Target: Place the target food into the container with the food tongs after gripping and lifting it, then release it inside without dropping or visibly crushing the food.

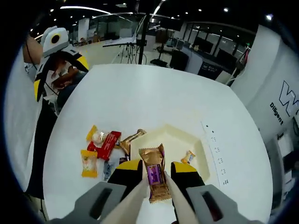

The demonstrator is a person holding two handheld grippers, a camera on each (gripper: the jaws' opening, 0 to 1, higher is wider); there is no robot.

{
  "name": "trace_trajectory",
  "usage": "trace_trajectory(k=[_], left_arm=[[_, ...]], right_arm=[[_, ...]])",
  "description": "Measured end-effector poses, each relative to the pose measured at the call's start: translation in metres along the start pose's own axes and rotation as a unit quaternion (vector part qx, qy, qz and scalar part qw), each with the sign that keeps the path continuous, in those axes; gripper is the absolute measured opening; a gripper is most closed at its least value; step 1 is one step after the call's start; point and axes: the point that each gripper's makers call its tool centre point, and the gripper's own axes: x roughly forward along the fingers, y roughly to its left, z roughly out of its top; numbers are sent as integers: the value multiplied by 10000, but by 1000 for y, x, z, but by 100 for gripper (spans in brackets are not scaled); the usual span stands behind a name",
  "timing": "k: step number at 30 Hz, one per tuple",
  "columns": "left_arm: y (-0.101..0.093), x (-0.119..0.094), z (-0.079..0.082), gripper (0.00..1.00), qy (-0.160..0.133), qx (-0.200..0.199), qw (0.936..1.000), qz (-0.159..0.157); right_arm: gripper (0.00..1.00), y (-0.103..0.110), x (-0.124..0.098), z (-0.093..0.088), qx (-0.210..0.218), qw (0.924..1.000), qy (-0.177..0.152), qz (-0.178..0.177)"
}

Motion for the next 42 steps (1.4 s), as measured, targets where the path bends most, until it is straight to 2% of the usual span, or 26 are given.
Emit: trace_trajectory(k=[5,19,24,42], left_arm=[[1,-1,1,79,-5,-3,10000,13],[3,-2,2,79,-7,-9,10000,33],[5,-1,1,79,-12,-9,10000,29],[2,0,-1,79,-11,-18,10000,-5]], right_arm=[[19,-6,1,11,-105,9999,-38,-13],[19,-17,-3,17,-216,9997,-21,-91],[19,-21,-3,15,-236,9997,-3,-114],[19,-11,-6,6,-177,9998,47,-29]])
